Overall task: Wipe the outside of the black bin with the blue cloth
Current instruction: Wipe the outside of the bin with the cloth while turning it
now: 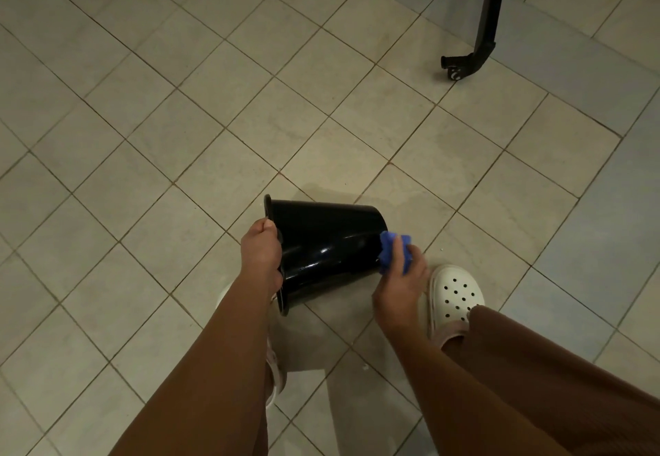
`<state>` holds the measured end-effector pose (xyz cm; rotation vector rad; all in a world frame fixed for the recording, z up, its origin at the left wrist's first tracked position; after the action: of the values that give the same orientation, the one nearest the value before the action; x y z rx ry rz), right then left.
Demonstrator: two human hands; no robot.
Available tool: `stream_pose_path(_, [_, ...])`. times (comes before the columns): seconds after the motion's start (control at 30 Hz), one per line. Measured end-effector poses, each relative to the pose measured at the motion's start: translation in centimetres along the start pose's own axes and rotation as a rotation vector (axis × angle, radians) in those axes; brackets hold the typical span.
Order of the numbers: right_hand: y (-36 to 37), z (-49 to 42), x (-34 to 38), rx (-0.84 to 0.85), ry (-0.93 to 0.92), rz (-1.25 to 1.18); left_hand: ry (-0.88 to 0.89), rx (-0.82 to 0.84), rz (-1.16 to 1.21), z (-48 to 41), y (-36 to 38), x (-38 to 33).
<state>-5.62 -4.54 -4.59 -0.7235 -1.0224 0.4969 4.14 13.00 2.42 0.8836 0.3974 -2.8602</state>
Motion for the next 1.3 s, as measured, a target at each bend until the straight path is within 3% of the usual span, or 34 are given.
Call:
stream_pose_path(0.07, [1.4,1.5,0.7,0.053,-0.067,-0.043,-0.002,-0.004,0.002,0.0,0.1,0.0])
stream_pose_path(0.17, [3.2,2.8,0.9,0.152,-0.237,0.102,-0.003,-0.015,-0.007,0.0,-0.1,0.2])
stream_pose_path(0.3, [3.0,1.7,-0.2,0.169,-0.253,0.193,-0.007,-0.011,-0.038,0.0,-0.2,0.5])
stream_pose_path(0.47, [2.0,-1.1,-1.2,0.217,-0.109,0.129,-0.012,-0.022,-0.032,0.0,-0.2,0.5])
stream_pose_path(0.63, [-0.2,-3.6,-2.2,0.286,0.231,0.019,0.014,-0.026,-0.076,0.3,-0.4,0.4])
stream_pose_path(0.73, [-1.4,-4.3,-1.9,0.161,0.374,-0.049,0.017,-0.024,-0.093,0.4,-0.6,0.3])
stream_pose_path(0.83, [-1.4,-4.0,-0.8,0.026,0.171,0.05,0.009,0.008,-0.098,0.3,-0.8,0.0])
stream_pose_path(0.93, [-0.4,-3.7,0.3,0.014,-0.141,0.083,0.007,0.023,-0.13,0.6,-0.7,-0.4])
stream_pose_path(1.0, [0.3,-3.5,0.5,0.033,-0.23,0.164,-0.011,0.028,-0.113,0.7,-0.7,-0.4])
stream_pose_path(1.17, [0.8,-2.6,-0.8,0.078,-0.235,0.272,-0.015,0.096,-0.14,1.0,-0.4,0.1])
stream_pose_path(1.3, [0.1,-3.2,-0.8,0.212,-0.088,0.276,0.062,0.112,-0.192,1.2,-0.1,-0.1])
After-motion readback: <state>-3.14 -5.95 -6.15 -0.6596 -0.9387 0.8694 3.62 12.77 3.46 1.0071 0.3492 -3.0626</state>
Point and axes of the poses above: each hand's wrist, its own z-axis away from the middle knuckle, its own y-axis out of the palm, x = y × z, the point moved 1 cm from there along -z, towards the middle knuckle, and after that the axes turned 8 degrees about x, right-handed, at the moved point
